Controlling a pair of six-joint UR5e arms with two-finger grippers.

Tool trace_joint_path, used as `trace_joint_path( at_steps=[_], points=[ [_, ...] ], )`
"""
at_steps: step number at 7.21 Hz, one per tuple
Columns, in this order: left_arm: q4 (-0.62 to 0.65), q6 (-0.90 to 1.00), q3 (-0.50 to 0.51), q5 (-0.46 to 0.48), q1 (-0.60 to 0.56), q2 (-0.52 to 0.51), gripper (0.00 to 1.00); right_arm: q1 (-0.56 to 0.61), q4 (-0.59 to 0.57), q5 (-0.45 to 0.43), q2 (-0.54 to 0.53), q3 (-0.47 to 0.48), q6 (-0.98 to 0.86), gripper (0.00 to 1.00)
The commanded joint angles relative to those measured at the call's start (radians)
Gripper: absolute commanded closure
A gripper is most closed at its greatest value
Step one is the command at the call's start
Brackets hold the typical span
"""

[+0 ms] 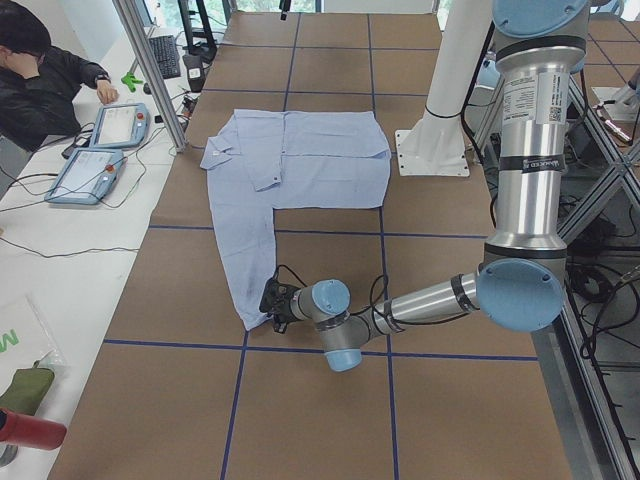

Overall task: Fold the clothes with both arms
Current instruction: 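Grasp the other sleeve cuff with the left gripper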

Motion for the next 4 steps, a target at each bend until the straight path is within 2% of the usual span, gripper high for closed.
trace_joint_path(
  at_steps=[1, 3, 4],
  points=[
    [0.001, 0.008, -0.122, -0.004, -0.002, 0.015, 1.00, -0.002, 0.000, 0.000, -0.001, 0.003, 0.012, 0.00],
    [0.012, 0.016, -0.238, -0.013, 0.011, -0.009, 1.00, -0.002, 0.002, 0.000, -0.002, 0.001, 0.012, 0.00],
    [0.071, 0.014, -0.249, -0.027, 0.036, -0.083, 1.00, -0.002, 0.002, 0.000, -0.001, 0.001, 0.012, 0.00]
  ],
)
